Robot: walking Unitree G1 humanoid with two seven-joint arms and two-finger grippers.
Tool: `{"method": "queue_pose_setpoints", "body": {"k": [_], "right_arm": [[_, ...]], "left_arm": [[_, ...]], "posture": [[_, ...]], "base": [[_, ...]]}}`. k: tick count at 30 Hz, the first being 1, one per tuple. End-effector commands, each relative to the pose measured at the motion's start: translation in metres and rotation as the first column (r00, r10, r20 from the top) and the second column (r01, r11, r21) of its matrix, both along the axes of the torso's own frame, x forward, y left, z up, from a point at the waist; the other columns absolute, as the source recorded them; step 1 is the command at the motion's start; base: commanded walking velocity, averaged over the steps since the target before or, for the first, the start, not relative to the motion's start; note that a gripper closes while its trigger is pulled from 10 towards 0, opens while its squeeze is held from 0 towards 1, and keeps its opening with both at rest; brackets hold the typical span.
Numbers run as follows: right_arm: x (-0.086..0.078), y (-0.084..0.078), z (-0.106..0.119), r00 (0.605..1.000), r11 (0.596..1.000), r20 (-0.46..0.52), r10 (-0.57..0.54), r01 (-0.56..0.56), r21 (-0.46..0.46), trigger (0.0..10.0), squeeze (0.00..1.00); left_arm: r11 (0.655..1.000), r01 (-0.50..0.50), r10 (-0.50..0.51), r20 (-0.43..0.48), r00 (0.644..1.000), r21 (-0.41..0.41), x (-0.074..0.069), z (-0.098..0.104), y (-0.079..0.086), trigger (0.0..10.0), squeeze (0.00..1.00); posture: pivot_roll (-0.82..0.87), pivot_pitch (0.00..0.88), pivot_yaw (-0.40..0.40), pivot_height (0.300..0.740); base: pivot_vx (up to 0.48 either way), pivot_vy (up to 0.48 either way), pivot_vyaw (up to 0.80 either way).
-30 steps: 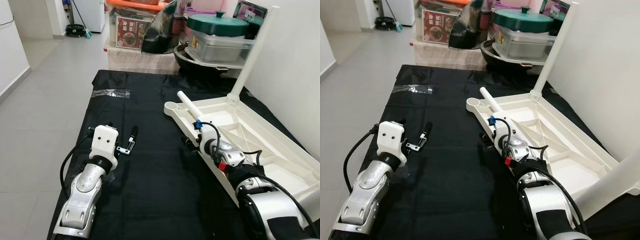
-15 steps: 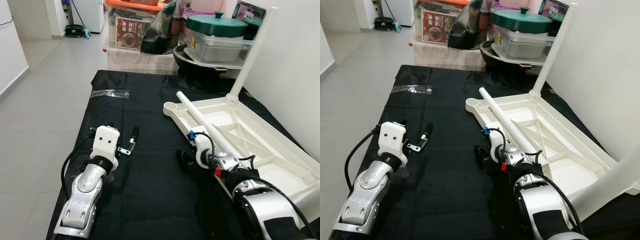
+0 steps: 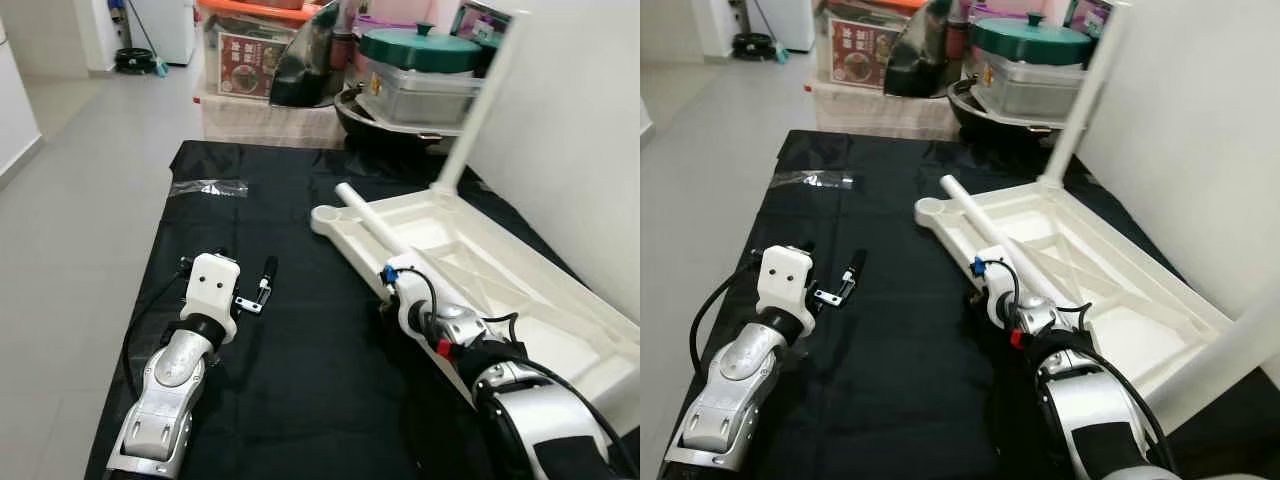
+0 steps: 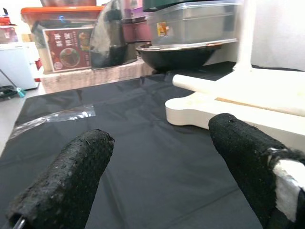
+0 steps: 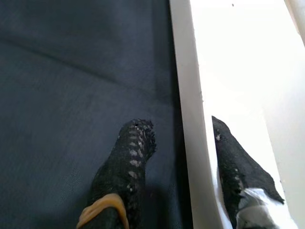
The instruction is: Building children table
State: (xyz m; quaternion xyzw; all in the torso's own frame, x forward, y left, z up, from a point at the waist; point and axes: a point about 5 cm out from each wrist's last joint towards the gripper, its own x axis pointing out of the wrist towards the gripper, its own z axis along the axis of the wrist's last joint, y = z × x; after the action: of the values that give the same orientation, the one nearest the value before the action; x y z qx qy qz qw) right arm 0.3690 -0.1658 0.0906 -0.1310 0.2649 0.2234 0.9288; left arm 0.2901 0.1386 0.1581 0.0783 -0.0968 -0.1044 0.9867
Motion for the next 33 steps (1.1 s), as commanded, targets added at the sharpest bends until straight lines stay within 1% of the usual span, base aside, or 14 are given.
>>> {"method": "queue_pose_setpoints", "body": {"k": [1, 4, 5, 6, 8, 12, 18, 19, 20, 23, 25, 26, 28, 33], "right_arm": [[-0.009, 0.012, -0.007, 0.961, 0.955, -0.028, 0.277, -0.278, -0.103, 0.0, 0.0], [-0.016, 0.009, -0.008, 0.9, 0.886, -0.027, 0.436, -0.434, -0.161, 0.0, 0.0], [-0.016, 0.009, -0.008, 0.9, 0.886, -0.027, 0.436, -0.434, -0.161, 0.0, 0.0], [-0.024, 0.006, -0.008, 0.828, 0.811, -0.045, 0.56, -0.558, -0.175, 0.0, 0.0], [-0.027, 0.005, -0.008, 0.8, 0.782, -0.053, 0.598, -0.596, -0.183, 0.0, 0.0], [-0.028, 0.004, -0.005, 0.779, 0.762, -0.041, 0.625, -0.621, -0.185, 0.0, 0.0], [-0.031, 0.029, 0.022, 0.723, 0.734, 0.152, 0.673, -0.679, -0.022, 0.0, 0.0], [-0.031, 0.029, 0.022, 0.723, 0.734, 0.152, 0.673, -0.679, -0.022, 0.0, 0.0], [-0.032, 0.032, 0.031, 0.721, 0.728, 0.195, 0.665, -0.684, 0.049, 0.0, 0.0], [-0.033, 0.032, 0.033, 0.72, 0.723, 0.198, 0.665, -0.687, 0.069, 0.0, 0.0], [-0.035, 0.03, 0.032, 0.711, 0.714, 0.189, 0.678, -0.697, 0.062, 0.0, 0.0], [-0.04, 0.025, 0.026, 0.682, 0.687, 0.159, 0.714, -0.726, 0.023, 0.0, 0.0], [-0.04, 0.025, 0.026, 0.682, 0.687, 0.159, 0.714, -0.726, 0.023, 0.0, 0.0], [-0.05, 0.016, 0.019, 0.613, 0.619, 0.1, 0.784, -0.783, -0.052, 0.0, 0.0]], "left_arm": [[1.0, 0.002, -0.001, -0.03, 1.0, 0.016, 0.0, -0.006, 0.0, 10.0, 0.0], [1.0, 0.004, -0.004, -0.031, 1.0, 0.018, 0.0, -0.006, 0.0, 10.0, 0.0], [1.0, 0.004, -0.004, -0.031, 1.0, 0.018, 0.0, -0.006, 0.0, 10.0, 0.0], [1.0, 0.008, -0.007, -0.033, 0.999, 0.02, 0.0, -0.007, 0.0, 10.0, 0.0], [1.0, 0.009, -0.009, -0.033, 0.999, 0.021, 0.001, -0.007, -0.001, 10.0, 0.0], [1.0, 0.012, -0.012, -0.034, 0.999, 0.021, 0.001, -0.007, -0.001, 10.0, 0.0], [0.999, 0.023, -0.022, -0.037, 0.999, 0.025, 0.002, -0.008, -0.003, 10.0, 0.0], [0.999, 0.023, -0.022, -0.037, 0.999, 0.025, 0.002, -0.008, -0.003, 10.0, 0.0], [0.999, 0.026, -0.025, -0.04, 0.999, 0.028, 0.003, -0.009, -0.003, 10.0, 0.0], [0.999, 0.027, -0.026, -0.042, 0.999, 0.03, 0.003, -0.009, -0.003, 10.0, 0.0], [0.999, 0.028, -0.026, -0.043, 0.999, 0.031, 0.003, -0.009, -0.003, 10.0, 0.0], [0.999, 0.029, -0.028, -0.044, 0.999, 0.031, 0.003, -0.009, -0.004, 10.0, 0.0], [0.999, 0.029, -0.028, -0.044, 0.999, 0.031, 0.003, -0.009, -0.004, 10.0, 0.0], [0.999, 0.029, -0.028, -0.046, 0.999, 0.029, 0.003, -0.01, -0.005, 10.0, 0.0]], "posture": [[0.11, 0.0, -0.17, 0.74], [0.1, 0.0, -0.166, 0.74], [0.1, 0.0, -0.166, 0.74], [0.09, 0.0, -0.161, 0.74], [0.09, 0.0, -0.161, 0.74], [0.08, 0.0, -0.158, 0.74], [0.08, 0.0, -0.15, 0.74], [0.08, 0.0, -0.15, 0.74], [0.08, 0.0, -0.147, 0.74], [0.08, 0.0, -0.147, 0.74], [0.07, 0.0, -0.148, 0.74], [0.07, 0.0, -0.15, 0.74], [0.07, 0.0, -0.15, 0.74], [0.08, 0.0, -0.151, 0.74]], "base": [[0.0, 0.0, 0.0], [0.0, 0.0, 0.0], [0.0, 0.0, 0.0], [0.0, 0.0, 0.0], [0.0, 0.0, 0.0], [0.0, 0.0, 0.0], [0.0, 0.0, 0.0], [0.0, 0.0, 0.0], [0.0, 0.0, 0.0], [0.0, 0.0, 0.0], [0.0, 0.0, 0.0], [0.0, 0.0, 0.0], [0.0, 0.0, 0.0], [0.0, 0.0, 0.0]]}}
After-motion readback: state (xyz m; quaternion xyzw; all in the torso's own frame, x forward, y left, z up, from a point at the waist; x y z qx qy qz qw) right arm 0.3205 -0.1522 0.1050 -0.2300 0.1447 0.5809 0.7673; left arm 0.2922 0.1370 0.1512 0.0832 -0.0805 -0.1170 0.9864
